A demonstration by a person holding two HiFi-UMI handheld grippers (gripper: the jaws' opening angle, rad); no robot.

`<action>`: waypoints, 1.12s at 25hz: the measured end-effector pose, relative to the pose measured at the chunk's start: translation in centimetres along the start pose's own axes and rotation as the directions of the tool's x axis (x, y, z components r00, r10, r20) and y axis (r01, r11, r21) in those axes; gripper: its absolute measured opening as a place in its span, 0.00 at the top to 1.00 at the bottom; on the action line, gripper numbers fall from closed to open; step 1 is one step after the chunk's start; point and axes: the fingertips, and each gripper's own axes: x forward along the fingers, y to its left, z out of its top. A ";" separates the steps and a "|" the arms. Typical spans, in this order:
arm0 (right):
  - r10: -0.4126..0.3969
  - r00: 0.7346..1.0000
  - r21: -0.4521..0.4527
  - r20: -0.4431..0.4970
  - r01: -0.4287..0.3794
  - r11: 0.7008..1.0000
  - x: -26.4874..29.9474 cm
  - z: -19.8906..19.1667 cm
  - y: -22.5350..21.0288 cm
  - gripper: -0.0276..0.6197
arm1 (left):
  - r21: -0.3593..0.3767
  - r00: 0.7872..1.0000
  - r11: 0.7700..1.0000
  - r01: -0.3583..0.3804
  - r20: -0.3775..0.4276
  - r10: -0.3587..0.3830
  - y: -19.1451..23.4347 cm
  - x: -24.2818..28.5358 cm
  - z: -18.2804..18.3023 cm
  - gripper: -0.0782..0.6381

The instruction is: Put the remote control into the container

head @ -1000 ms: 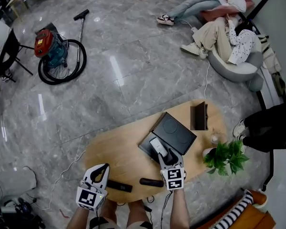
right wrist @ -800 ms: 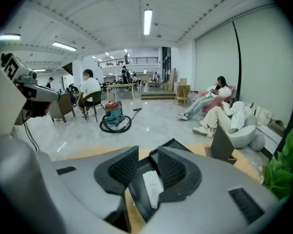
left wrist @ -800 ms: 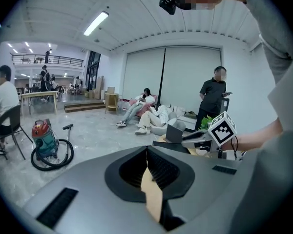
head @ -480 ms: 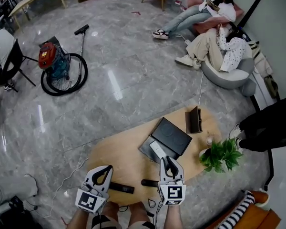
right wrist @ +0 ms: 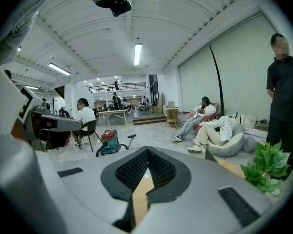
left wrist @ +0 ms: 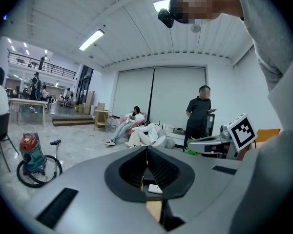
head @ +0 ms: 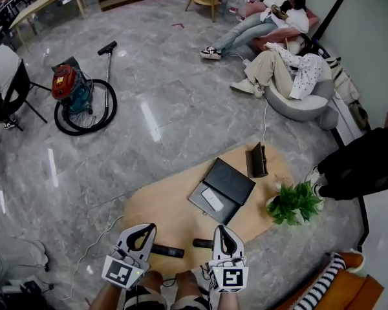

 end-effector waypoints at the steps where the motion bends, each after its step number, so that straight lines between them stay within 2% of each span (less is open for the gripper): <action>1: 0.007 1.000 0.007 -0.002 -0.007 1.000 -0.5 -0.1 0.7 0.94 | 0.000 1.000 1.000 0.008 0.001 -0.008 -0.2 -0.3 0.1 0.88; 5: 0.025 1.000 0.024 -0.015 -0.025 0.999 -1.7 -0.8 2.8 0.94 | -0.001 1.000 1.000 0.023 -0.001 -0.023 -0.5 -1.0 -0.1 0.88; 10: 0.015 1.000 0.019 -0.013 -0.014 1.000 -1.7 -1.2 2.9 0.94 | 0.000 1.000 1.000 0.031 -0.004 -0.031 -0.3 -1.3 -0.6 0.88; 13: 0.001 1.000 0.010 -0.011 -0.001 1.000 -1.8 -1.1 2.5 0.94 | 0.012 0.998 0.998 0.066 -0.010 -0.066 -0.7 -1.3 -1.0 0.88; 17: -0.019 1.000 0.015 -0.006 0.019 1.000 -2.5 -1.6 2.2 0.94 | 0.081 0.986 0.984 0.157 -0.064 -0.152 -2.2 -1.2 -2.7 0.88; 19: -0.030 1.000 0.017 -0.005 0.030 0.999 -2.9 -2.1 2.1 0.94 | 0.132 0.972 0.966 0.224 -0.095 -0.213 -3.3 -1.0 -3.9 0.88; 23: -0.064 0.998 0.032 -0.016 0.065 0.997 -4.0 -4.0 1.7 0.94 | 0.230 0.933 0.910 0.346 -0.183 -0.309 -5.3 -0.7 -7.6 0.88; 28: -0.110 0.993 0.063 -0.034 0.112 0.992 -5.7 -7.0 1.2 0.94 | 0.275 0.849 0.823 0.498 -0.350 -0.396 -7.3 -0.9 -14.0 0.88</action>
